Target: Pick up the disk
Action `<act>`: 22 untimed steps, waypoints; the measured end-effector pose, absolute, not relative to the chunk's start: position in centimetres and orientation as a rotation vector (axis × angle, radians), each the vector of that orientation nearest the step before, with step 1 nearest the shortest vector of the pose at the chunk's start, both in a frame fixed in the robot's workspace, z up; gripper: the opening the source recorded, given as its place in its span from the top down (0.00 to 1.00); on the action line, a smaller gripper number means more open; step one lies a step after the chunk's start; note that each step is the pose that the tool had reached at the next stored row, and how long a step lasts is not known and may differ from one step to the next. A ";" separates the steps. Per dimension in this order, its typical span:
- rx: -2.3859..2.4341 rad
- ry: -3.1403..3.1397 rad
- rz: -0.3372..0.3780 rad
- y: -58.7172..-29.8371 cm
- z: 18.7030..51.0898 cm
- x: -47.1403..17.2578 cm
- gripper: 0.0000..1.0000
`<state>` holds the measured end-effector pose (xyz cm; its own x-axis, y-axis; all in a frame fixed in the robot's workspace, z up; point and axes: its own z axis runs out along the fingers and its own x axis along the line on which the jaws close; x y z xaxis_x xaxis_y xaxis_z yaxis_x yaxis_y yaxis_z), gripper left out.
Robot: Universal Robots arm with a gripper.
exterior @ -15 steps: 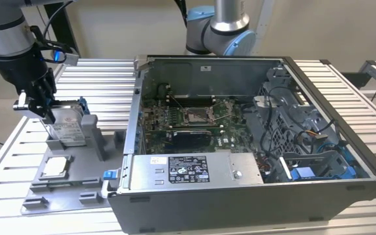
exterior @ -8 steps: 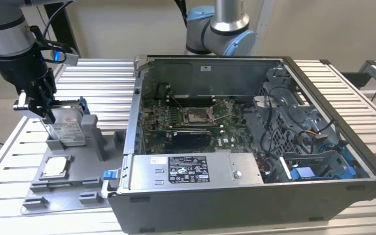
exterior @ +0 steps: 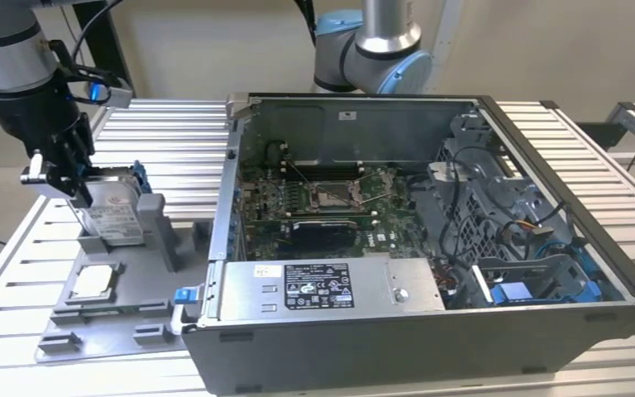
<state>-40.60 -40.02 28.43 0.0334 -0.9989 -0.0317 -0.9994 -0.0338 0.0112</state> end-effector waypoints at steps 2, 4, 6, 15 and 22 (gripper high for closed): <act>-2.248 2.174 0.048 -40.0 28.7 -40.6 1.00; -2.248 2.174 0.048 -40.0 29.0 -40.6 1.00; -2.248 2.174 0.048 -40.0 29.3 -40.6 1.00; -2.248 2.174 0.049 -40.0 30.6 -40.6 1.00; -2.249 2.175 0.050 -40.0 31.4 -40.6 1.00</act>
<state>-40.60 -40.02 31.39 0.0334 -0.9989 -0.0318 -0.9993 -0.0338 0.0130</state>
